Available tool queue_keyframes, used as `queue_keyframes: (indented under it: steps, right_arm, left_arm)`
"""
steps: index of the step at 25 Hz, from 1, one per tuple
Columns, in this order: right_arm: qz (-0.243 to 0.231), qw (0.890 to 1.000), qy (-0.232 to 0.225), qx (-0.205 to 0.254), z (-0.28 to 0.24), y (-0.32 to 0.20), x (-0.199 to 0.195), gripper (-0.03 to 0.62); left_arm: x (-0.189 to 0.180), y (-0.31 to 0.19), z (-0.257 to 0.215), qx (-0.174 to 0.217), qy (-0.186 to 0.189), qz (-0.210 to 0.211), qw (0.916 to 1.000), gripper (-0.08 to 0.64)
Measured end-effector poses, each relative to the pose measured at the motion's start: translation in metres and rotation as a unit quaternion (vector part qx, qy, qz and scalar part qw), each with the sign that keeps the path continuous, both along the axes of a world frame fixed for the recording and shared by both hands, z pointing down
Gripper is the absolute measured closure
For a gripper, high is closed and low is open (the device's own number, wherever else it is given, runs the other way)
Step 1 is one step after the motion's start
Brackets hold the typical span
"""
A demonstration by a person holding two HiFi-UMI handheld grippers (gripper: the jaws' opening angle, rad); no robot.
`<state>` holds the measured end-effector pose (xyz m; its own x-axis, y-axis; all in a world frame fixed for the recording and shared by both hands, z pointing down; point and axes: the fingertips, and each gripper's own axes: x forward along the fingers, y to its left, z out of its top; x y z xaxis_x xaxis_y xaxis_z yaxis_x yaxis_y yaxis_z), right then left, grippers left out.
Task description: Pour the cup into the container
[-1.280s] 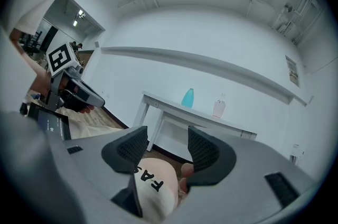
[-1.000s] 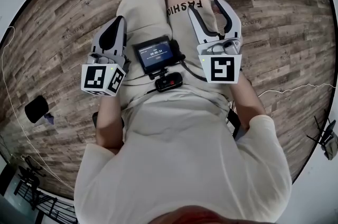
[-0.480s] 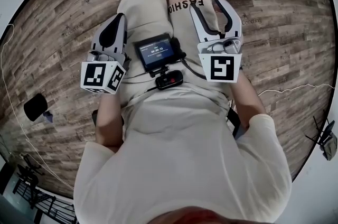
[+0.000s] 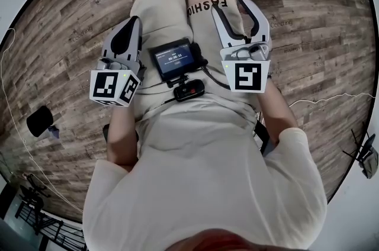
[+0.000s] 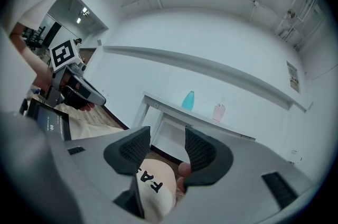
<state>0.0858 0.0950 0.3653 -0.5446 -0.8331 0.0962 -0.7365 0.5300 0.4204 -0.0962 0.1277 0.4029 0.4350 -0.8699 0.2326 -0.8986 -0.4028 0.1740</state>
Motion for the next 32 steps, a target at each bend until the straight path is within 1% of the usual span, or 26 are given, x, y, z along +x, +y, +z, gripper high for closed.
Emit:
queue_keyframes:
  steps: [6,10,16,20,25,27,32]
  right_arm:
    - [-0.006,1.000,0.005,0.001,0.0006,0.0005,-0.0012,0.379]
    - [-0.004,1.000,-0.005,0.007,-0.0022,-0.0004,-0.0013,0.379]
    - [0.000,1.000,-0.011,0.003,-0.0004,-0.0009,-0.0016,0.379]
    - [0.004,1.000,0.002,-0.012,0.0062,-0.0010,-0.0002,0.379]
    - [-0.001,1.000,-0.011,0.003,0.0003,-0.0014,-0.0011,0.379]
    - [0.001,1.000,-0.013,0.000,0.0013,-0.0016,-0.0002,0.379]
    - [-0.002,1.000,-0.002,0.000,0.0021,-0.0018,-0.0004,0.379]
  left_arm:
    - [-0.0006,0.0002,-0.0001,0.000,-0.001,-0.003,1.0000,0.548]
    - [0.0012,-0.0003,0.0003,-0.001,0.001,0.001,1.0000,0.548]
    - [0.0003,-0.0004,-0.0011,0.001,0.001,0.003,1.0000,0.548]
    - [0.0004,0.0000,-0.0009,0.001,0.000,0.003,1.0000,0.548]
    - [0.0032,0.0002,0.0004,0.000,0.000,0.005,1.0000,0.548]
    - [0.0036,0.0002,0.0009,-0.001,-0.001,0.006,1.0000,0.548]
    - [0.0036,-0.0001,0.0010,-0.001,0.000,0.005,1.0000,0.548]
